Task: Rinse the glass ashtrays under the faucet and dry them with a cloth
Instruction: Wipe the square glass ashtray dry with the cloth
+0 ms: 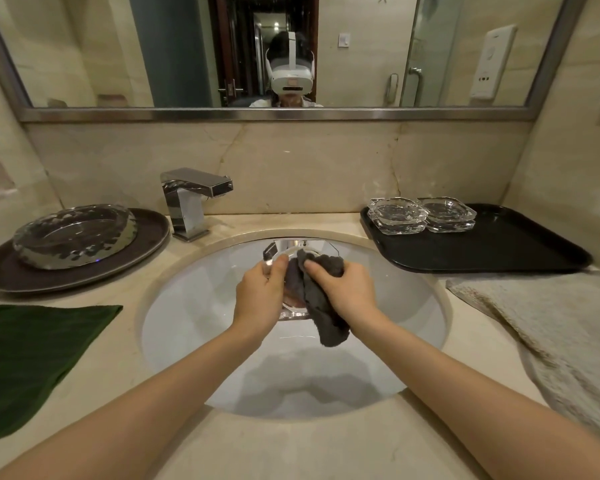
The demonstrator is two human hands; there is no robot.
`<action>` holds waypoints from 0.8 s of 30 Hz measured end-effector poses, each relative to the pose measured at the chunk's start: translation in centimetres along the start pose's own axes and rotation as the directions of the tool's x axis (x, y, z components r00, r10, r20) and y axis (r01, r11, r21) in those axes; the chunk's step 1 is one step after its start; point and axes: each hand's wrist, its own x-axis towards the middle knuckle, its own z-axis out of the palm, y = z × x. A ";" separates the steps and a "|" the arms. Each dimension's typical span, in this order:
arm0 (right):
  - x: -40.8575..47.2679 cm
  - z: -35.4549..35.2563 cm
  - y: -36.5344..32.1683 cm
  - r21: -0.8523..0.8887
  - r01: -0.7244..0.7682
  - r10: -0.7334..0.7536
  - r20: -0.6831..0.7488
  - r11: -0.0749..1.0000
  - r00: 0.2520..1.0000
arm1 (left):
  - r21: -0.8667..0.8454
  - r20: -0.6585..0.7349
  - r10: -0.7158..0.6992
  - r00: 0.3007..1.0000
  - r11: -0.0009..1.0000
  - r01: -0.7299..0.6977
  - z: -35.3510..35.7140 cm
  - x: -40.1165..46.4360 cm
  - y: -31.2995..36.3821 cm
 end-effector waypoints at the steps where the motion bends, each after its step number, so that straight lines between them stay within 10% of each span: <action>1: 0.1 -0.1 0.0 -0.045 0.026 -0.027 -0.025 0.999 0.999 | -0.013 0.028 0.001 1.000 1.000 -0.001 0.1 -0.3 0.1; 24: -0.2 0.2 0.0 0.024 0.015 -0.018 0.121 1.000 0.992 | -0.063 -0.074 -0.014 0.997 0.998 0.009 -0.3 -0.1 0.1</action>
